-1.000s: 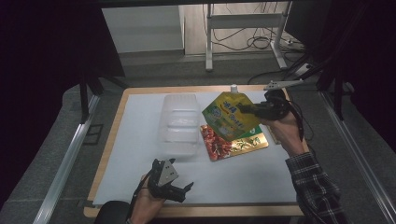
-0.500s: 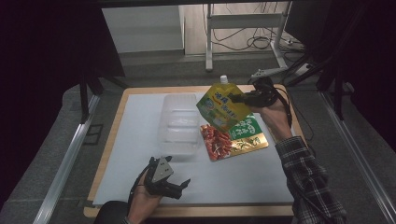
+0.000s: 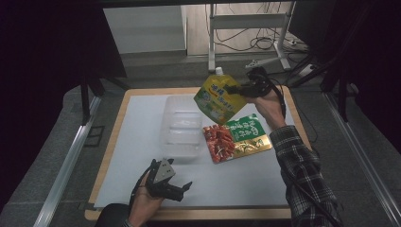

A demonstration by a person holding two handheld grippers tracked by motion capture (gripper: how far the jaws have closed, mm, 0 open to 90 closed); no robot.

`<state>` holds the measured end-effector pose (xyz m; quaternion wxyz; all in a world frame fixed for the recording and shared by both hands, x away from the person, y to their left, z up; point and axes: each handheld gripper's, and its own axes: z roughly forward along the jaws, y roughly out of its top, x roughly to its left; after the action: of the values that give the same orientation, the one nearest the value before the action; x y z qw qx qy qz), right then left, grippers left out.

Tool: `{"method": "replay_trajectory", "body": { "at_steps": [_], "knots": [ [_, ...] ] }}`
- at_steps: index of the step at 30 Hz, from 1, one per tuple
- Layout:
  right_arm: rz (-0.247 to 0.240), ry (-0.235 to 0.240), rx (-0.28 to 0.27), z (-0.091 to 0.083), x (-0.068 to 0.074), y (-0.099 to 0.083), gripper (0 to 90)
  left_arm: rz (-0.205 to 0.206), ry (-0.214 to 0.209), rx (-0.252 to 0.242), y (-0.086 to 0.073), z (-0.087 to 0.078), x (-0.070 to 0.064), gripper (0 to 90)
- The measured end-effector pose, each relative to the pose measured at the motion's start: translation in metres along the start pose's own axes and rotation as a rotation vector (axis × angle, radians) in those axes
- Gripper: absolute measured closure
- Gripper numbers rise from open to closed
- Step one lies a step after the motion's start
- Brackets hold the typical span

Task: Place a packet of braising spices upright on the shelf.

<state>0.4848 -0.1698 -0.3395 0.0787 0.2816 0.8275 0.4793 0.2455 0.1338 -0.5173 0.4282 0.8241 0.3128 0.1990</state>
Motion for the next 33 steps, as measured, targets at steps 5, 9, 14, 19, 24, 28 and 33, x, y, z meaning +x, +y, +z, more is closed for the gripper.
{"method": "replay_trajectory", "body": {
  "at_steps": [5,9,14,19,24,28,33],
  "knots": [
    [-0.017,0.004,0.001,0.008,-0.002,0.010,88.9,-0.001,-0.001,-0.004,0.000,-0.001,0.001,0.0],
    [-0.021,0.000,0.014,0.017,-0.004,0.016,88.9,-0.002,0.000,-0.009,0.000,-0.001,0.001,0.0],
    [-0.030,-0.003,0.020,0.024,-0.004,0.019,88.8,-0.002,0.002,-0.008,0.000,-0.002,0.001,0.0],
    [-0.023,0.002,0.019,0.034,-0.004,0.025,88.9,0.000,0.004,-0.010,0.000,-0.002,0.001,0.0],
    [-0.031,0.002,0.019,0.041,-0.004,0.030,88.9,0.002,0.007,-0.030,0.001,-0.004,0.001,0.0],
    [-0.034,0.008,0.013,0.047,-0.002,0.036,88.9,0.002,0.006,-0.034,0.001,-0.005,0.001,0.0],
    [-0.047,0.015,0.022,0.057,0.003,0.043,88.9,0.003,0.008,-0.036,0.001,-0.006,0.001,0.0]
  ]
}}
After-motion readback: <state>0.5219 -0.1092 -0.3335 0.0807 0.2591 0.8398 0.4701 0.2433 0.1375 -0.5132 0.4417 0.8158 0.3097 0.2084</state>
